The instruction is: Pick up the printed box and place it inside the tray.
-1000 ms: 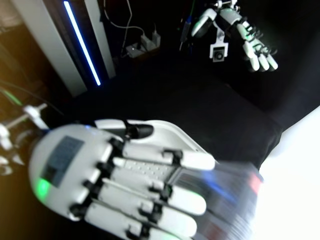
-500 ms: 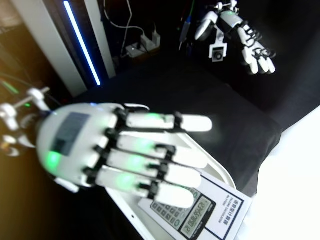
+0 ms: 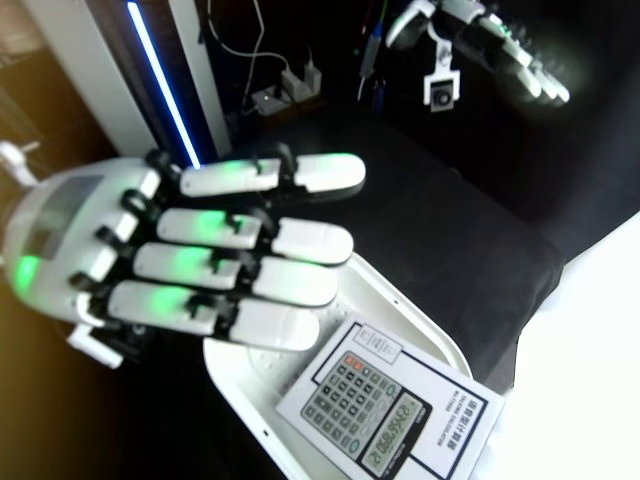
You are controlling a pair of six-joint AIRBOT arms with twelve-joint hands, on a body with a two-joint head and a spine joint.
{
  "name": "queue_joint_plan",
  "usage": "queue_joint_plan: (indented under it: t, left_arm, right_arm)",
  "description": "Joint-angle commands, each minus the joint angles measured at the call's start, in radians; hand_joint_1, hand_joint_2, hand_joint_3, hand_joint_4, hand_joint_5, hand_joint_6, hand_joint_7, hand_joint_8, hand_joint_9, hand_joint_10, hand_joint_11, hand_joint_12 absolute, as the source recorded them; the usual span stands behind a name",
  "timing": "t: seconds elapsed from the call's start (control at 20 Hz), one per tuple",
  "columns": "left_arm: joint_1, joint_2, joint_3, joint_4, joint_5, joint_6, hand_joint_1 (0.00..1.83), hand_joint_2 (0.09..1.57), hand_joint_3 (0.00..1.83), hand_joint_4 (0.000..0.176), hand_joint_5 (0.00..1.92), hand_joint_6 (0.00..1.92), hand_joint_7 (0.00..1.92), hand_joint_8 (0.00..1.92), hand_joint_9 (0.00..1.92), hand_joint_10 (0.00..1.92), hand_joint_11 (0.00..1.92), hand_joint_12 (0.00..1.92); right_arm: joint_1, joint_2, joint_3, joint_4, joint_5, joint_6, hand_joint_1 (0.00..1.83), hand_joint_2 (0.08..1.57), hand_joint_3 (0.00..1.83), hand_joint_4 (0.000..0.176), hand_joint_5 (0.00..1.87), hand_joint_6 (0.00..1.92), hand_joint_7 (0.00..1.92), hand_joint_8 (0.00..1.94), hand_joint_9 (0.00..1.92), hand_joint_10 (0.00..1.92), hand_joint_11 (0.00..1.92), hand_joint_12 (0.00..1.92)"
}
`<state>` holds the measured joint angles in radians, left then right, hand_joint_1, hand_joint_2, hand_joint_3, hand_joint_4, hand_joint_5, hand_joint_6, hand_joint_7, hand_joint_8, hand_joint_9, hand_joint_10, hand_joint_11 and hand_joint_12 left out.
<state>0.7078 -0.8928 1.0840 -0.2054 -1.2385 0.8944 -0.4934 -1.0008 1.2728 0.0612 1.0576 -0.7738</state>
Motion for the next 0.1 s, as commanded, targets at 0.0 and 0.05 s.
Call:
queue_joint_plan:
  t: [0.0, 0.05]
  left_arm:
    - [-0.007, 0.015, -0.003, 0.008, -0.150, 0.005, 0.11, 1.00, 0.00, 0.144, 0.01, 0.00, 0.03, 0.00, 0.00, 0.00, 0.00, 0.00]
    - [-0.007, 0.023, -0.016, 0.019, -0.161, 0.019, 0.16, 0.97, 0.00, 0.167, 0.02, 0.01, 0.02, 0.00, 0.00, 0.00, 0.00, 0.00]
  right_arm:
    - [0.000, 0.013, -0.001, 0.015, 0.149, 0.024, 0.62, 0.65, 0.02, 0.176, 0.00, 0.00, 0.00, 0.00, 0.00, 0.00, 0.03, 0.02]
    - [-0.022, 0.016, -0.002, 0.015, 0.195, 0.061, 0.64, 0.65, 0.02, 0.176, 0.00, 0.00, 0.00, 0.00, 0.00, 0.00, 0.05, 0.02]
